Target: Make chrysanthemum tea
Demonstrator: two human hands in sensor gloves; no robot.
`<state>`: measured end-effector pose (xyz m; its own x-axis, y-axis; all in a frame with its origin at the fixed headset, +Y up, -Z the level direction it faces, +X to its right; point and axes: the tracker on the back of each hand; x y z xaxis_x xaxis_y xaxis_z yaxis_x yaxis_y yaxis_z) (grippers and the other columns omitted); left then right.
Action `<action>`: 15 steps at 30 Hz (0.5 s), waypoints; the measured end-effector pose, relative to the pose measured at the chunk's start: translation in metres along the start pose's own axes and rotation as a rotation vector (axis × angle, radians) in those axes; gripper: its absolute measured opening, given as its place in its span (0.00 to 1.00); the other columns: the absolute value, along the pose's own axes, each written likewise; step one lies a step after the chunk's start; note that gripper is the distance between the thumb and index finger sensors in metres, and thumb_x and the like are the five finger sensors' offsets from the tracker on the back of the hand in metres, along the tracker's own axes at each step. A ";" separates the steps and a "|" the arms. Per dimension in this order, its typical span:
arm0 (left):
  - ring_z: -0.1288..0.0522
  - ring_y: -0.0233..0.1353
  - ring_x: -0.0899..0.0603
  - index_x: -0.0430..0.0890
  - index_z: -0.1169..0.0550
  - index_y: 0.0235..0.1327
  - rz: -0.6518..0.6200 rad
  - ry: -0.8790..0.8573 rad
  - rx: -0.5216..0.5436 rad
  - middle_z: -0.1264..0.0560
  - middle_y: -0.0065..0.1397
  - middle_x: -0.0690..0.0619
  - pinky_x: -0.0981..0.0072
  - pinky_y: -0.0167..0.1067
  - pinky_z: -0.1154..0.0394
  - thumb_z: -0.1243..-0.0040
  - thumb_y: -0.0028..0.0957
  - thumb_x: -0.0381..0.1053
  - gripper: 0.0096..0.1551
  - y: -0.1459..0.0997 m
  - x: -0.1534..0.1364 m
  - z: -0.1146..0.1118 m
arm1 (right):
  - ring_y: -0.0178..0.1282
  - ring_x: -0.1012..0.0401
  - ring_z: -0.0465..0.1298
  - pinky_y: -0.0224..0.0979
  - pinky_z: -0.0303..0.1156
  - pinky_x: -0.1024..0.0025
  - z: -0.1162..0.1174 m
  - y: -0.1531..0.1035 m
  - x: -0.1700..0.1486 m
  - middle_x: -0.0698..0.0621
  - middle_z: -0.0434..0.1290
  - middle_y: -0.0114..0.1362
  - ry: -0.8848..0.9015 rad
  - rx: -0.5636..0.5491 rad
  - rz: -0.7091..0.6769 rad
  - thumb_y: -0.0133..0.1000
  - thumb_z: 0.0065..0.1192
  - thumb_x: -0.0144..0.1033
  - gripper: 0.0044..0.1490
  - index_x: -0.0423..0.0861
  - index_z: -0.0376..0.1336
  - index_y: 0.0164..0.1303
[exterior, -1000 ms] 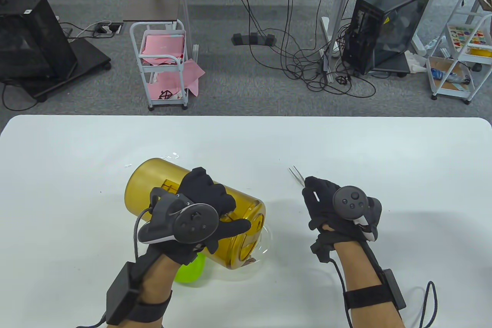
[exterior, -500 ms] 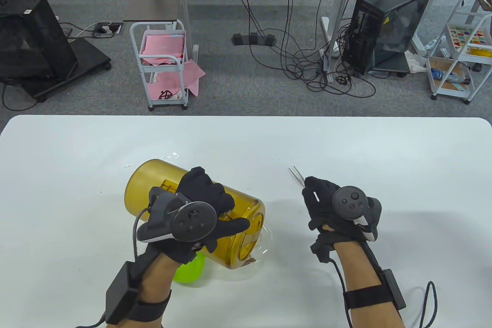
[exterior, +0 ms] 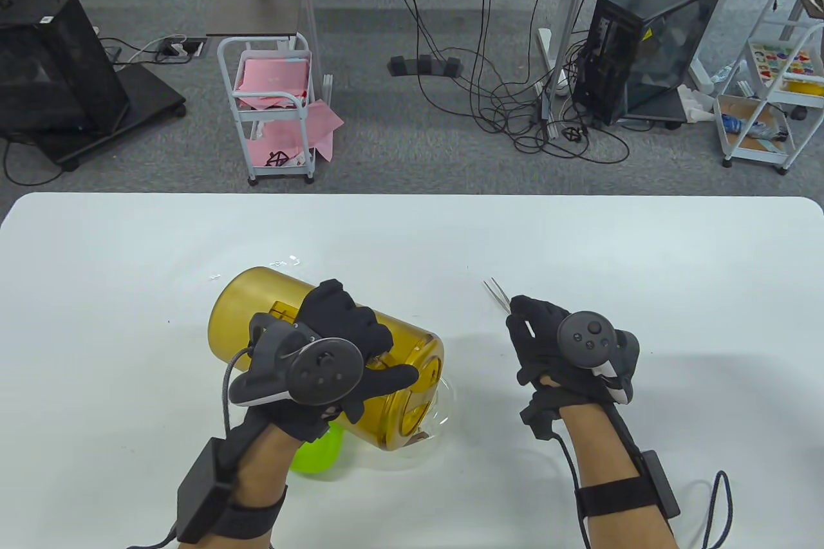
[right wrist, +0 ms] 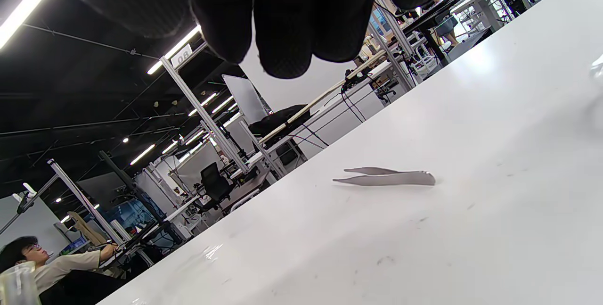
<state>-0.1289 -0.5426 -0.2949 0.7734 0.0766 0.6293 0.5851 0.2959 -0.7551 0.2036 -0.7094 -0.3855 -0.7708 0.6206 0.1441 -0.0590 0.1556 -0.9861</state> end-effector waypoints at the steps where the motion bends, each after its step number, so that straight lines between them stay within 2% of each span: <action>1: 0.20 0.50 0.37 0.51 0.10 0.33 0.000 0.000 0.000 0.13 0.39 0.49 0.27 0.75 0.41 0.27 0.48 0.77 0.29 0.000 0.000 0.000 | 0.83 0.44 0.66 0.80 0.53 0.33 0.000 0.000 0.000 0.50 0.66 0.79 0.000 0.000 0.000 0.63 0.53 0.57 0.33 0.54 0.62 0.77; 15: 0.20 0.50 0.37 0.50 0.10 0.33 0.006 -0.004 -0.006 0.13 0.39 0.49 0.28 0.75 0.41 0.28 0.48 0.77 0.29 0.000 0.000 0.000 | 0.83 0.44 0.66 0.80 0.53 0.33 -0.001 0.000 0.000 0.49 0.67 0.79 -0.002 -0.005 -0.004 0.63 0.53 0.57 0.33 0.55 0.63 0.77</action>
<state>-0.1293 -0.5426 -0.2945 0.7758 0.0822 0.6256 0.5821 0.2895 -0.7598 0.2045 -0.7091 -0.3852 -0.7717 0.6187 0.1475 -0.0584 0.1620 -0.9851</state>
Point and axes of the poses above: the tracker on the back of each hand, its own x axis roughly to the thumb side, its own y axis roughly from the wrist to the fingertips, z = x × y
